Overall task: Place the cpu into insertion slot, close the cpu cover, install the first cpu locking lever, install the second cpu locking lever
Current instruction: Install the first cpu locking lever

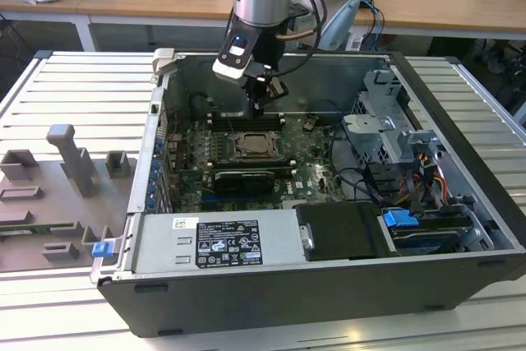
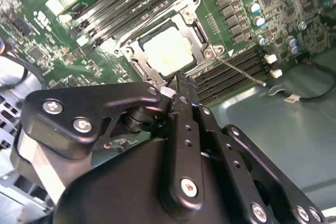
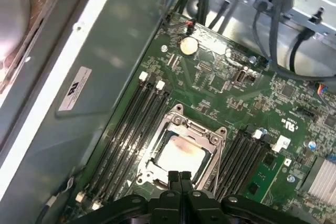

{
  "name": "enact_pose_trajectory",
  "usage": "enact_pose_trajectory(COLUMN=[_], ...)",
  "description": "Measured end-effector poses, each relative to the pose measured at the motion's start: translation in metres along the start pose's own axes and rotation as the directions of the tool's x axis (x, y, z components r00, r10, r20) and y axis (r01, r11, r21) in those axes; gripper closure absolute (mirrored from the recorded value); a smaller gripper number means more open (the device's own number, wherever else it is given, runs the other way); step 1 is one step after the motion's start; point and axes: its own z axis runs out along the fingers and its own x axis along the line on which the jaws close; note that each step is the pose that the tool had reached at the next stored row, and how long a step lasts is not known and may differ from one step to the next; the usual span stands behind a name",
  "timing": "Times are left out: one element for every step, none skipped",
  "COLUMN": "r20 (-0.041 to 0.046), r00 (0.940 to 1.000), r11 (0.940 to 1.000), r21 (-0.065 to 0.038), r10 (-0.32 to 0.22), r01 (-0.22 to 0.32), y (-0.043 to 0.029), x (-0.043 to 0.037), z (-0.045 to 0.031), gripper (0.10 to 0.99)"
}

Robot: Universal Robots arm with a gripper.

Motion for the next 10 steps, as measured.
enact_pose_trajectory(r20=[-0.0011, -0.0016, -0.0031, -0.0038, -0.0042, -0.0046, -0.0050, -0.0054, -0.0057, -0.0061], r00=[0.9993, 0.9986, 0.9947, 0.9925, 0.9908, 0.9891, 0.9872, 0.9851, 0.9831, 0.9812], r11=[0.9993, 0.9986, 0.9947, 0.9925, 0.9908, 0.9891, 0.9872, 0.9851, 0.9831, 0.9812], r21=[0.001, 0.001, 0.002, 0.002, 0.003, 0.003, 0.003, 0.003, 0.004, 0.004], r10=[-0.036, -0.052, -0.103, -0.122, -0.135, -0.147, -0.159, -0.172, -0.183, -0.193], r01=[0.036, 0.052, 0.103, 0.122, 0.135, 0.147, 0.159, 0.172, 0.183, 0.193], y=[0.0000, 0.0000, 0.0000, 0.0000, 0.0000, 0.0000, 0.0000, 0.0000, 0.0000, 0.0000], x=[0.0000, 0.0000, 0.0000, 0.0000, 0.0000, 0.0000, 0.0000, 0.0000, 0.0000, 0.0000], z=[0.0000, 0.0000, 0.0000, 0.0000, 0.0000, 0.0000, 0.0000, 0.0000, 0.0000, 0.0000], gripper=[0.980, 0.980, 0.980, 0.980, 0.980, 0.980, 0.980, 0.980, 0.980, 0.980])
